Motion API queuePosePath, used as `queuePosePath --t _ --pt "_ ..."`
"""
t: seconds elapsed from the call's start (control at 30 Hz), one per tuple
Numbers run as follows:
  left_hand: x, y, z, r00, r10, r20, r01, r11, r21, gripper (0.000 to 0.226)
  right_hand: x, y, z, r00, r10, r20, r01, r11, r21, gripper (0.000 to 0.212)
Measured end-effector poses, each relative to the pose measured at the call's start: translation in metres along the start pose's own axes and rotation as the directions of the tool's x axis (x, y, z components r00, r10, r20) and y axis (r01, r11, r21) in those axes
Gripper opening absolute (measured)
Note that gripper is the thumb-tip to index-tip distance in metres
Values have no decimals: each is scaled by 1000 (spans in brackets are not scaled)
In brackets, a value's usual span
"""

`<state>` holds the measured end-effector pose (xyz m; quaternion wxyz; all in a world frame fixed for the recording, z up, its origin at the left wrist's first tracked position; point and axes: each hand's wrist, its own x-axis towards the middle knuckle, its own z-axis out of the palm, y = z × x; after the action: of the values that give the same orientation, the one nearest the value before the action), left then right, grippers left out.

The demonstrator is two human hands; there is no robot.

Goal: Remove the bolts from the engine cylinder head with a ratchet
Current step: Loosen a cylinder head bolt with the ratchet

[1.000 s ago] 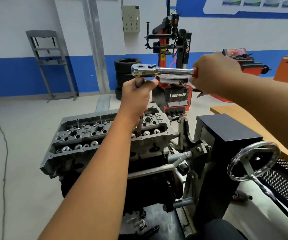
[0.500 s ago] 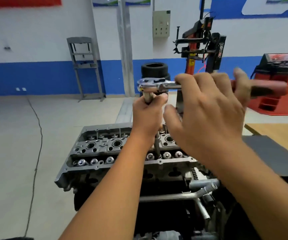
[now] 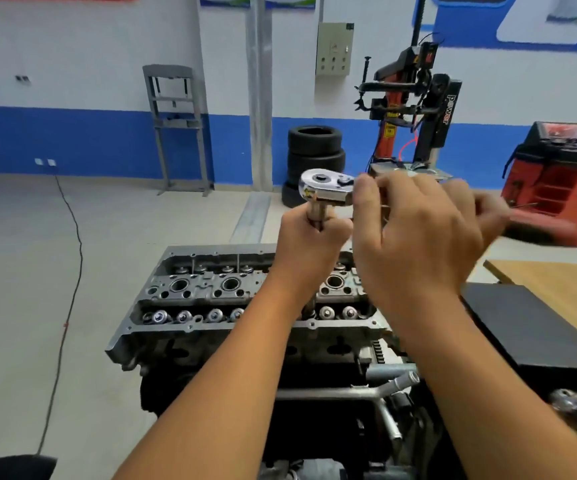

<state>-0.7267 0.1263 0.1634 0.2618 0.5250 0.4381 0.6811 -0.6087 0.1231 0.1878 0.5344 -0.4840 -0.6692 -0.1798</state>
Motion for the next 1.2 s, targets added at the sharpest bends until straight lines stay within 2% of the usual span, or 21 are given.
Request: queuePosePath --t 0.07,0.13,0.2,0.27,0.3,0.37,0.47,0.53,0.6,0.63,0.7,0.73,0.77,0.87,0.97,1.03,1.07,1.1,1.13,1.2 --pt "-2 0 3 999 23 28 -24 999 36 41 -32 8 -8 983 -103 -154 96 994 -56 46" --pt "-6 0 4 999 28 46 -29 999 21 41 -12 16 1 976 -152 -157 155 988 12 49" --pt "-11 0 4 996 60 63 -58 998 -22 37 32 18 13 994 -107 23 101 975 198 57" --pt "-14 0 3 987 115 113 -107 991 -77 29 68 20 25 948 -162 272 43 917 397 59" --pt "-14 0 2 982 124 144 -107 987 -116 26 77 20 31 926 -183 330 23 900 434 58" --pt "-15 -1 -2 981 90 174 -56 980 -190 30 78 18 32 924 -177 340 40 927 373 60" --pt "-12 -7 -6 983 76 166 -39 977 -212 36 52 14 3 933 -149 326 112 985 130 59" --pt "-10 -8 -2 982 87 165 -53 978 -201 41 30 19 -26 922 -241 303 282 954 -100 51" --pt "-8 -8 2 981 102 165 -69 979 -191 42 27 22 -47 843 -362 399 474 850 -231 37" --pt "-6 -9 2 981 97 169 -64 979 -192 41 38 25 -50 783 -383 490 519 836 -176 29" --pt "-6 -10 -2 980 65 189 -20 973 -231 37 72 33 -49 635 -356 685 439 897 58 15" --pt "-6 -11 -5 977 49 207 6 967 -256 36 90 35 -46 573 -352 740 391 911 132 12" --pt "-5 -12 -8 972 36 234 29 963 -270 35 104 35 -40 542 -365 757 398 905 152 10" --pt "-4 -11 -15 952 18 305 62 966 -252 35 118 28 -16 521 -385 762 488 866 104 7" --pt "-6 -14 -23 961 35 275 38 966 -257 33 115 14 -7 434 -462 774 570 806 161 22" --pt "-7 -16 -26 967 54 251 13 966 -258 31 118 7 -15 348 -439 828 395 870 295 24" --pt "-7 -16 -27 968 55 246 10 966 -257 30 120 3 -21 301 -407 862 280 902 328 25" --pt "-8 -15 -27 967 53 247 11 968 -251 29 121 1 -24 255 -388 886 230 914 334 25" --pt "-8 -14 -28 965 53 255 11 970 -243 27 125 -1 -25 235 -393 889 281 903 325 23" --pt "-9 -13 -30 955 61 291 5 975 -220 21 127 -3 -23 275 -449 850 544 802 247 21"
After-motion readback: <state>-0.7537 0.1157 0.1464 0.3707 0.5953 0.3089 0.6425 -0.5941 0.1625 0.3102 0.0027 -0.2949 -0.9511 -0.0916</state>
